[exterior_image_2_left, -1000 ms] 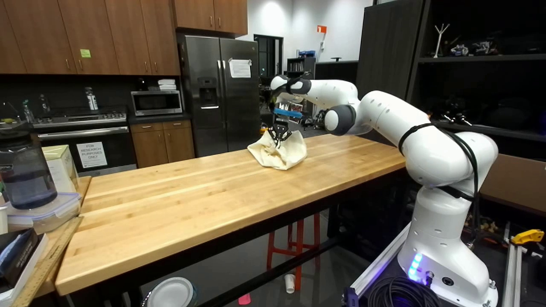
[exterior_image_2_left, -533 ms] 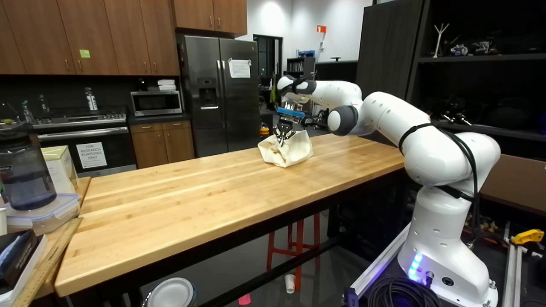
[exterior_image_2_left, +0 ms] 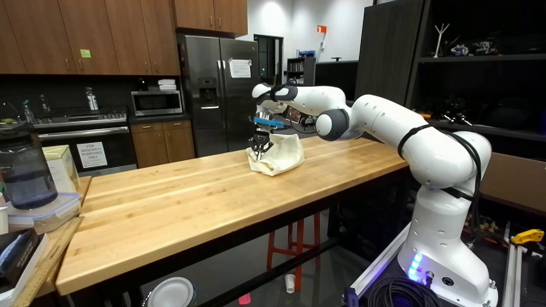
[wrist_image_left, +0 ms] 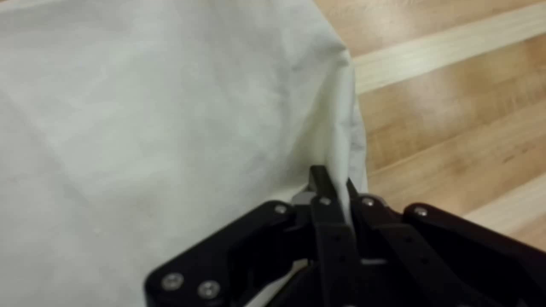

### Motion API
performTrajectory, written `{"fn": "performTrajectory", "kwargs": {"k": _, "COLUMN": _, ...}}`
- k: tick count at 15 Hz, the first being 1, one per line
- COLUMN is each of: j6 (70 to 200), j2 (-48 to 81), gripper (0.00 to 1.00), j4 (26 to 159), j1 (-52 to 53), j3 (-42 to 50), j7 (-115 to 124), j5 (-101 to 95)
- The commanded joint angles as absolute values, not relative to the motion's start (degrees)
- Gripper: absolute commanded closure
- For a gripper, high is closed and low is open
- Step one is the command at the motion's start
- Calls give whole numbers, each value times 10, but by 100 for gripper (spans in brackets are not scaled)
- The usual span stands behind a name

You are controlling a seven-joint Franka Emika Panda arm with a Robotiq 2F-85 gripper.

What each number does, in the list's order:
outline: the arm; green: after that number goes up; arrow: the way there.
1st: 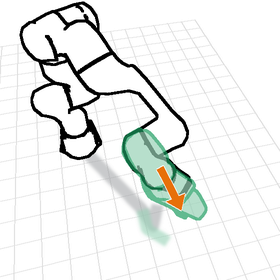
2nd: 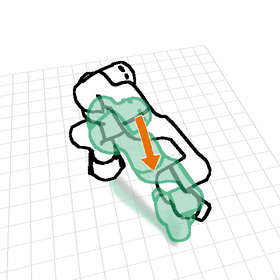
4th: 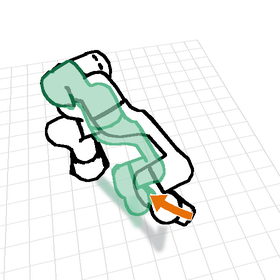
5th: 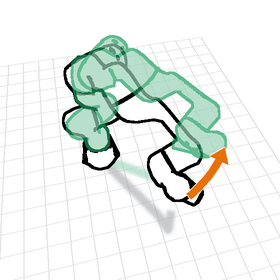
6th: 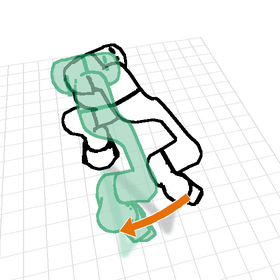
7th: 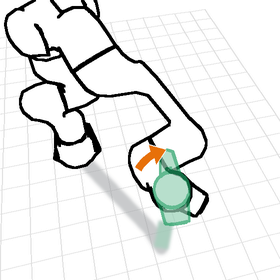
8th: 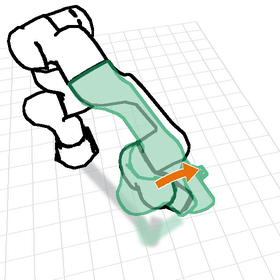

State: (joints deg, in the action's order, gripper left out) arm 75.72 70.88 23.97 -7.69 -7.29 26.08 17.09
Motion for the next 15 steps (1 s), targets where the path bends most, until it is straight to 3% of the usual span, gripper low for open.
{"fn": "performTrajectory", "kwargs": {"k": 1, "j6": 733, "j2": 704, "gripper": 99, "j4": 256, "j1": -44, "j3": -82, "j7": 225, "j5": 166}}
{"fn": "performTrajectory", "kwargs": {"k": 3, "j6": 700, "j2": 726, "gripper": 99, "j4": 208, "j1": -16, "j3": -82, "j7": 211, "j5": 163}}
{"fn": "performTrajectory", "kwargs": {"k": 10, "j6": 678, "j2": 700, "gripper": 99, "j4": 258, "j1": 72, "j3": -73, "j7": 157, "j5": 123}}
{"fn": "performTrajectory", "kwargs": {"k": 12, "j6": 657, "j2": 739, "gripper": 99, "j4": 204, "j1": 101, "j3": -71, "j7": 164, "j5": 112}}
{"fn": "performTrajectory", "kwargs": {"k": 14, "j6": 685, "j2": 720, "gripper": 99, "j4": 255, "j1": 124, "j3": -69, "j7": 158, "j5": 99}}
{"fn": "performTrajectory", "kwargs": {"k": 15, "j6": 668, "j2": 755, "gripper": 99, "j4": 198, "j1": 140, "j3": -67, "j7": 160, "j5": 93}}
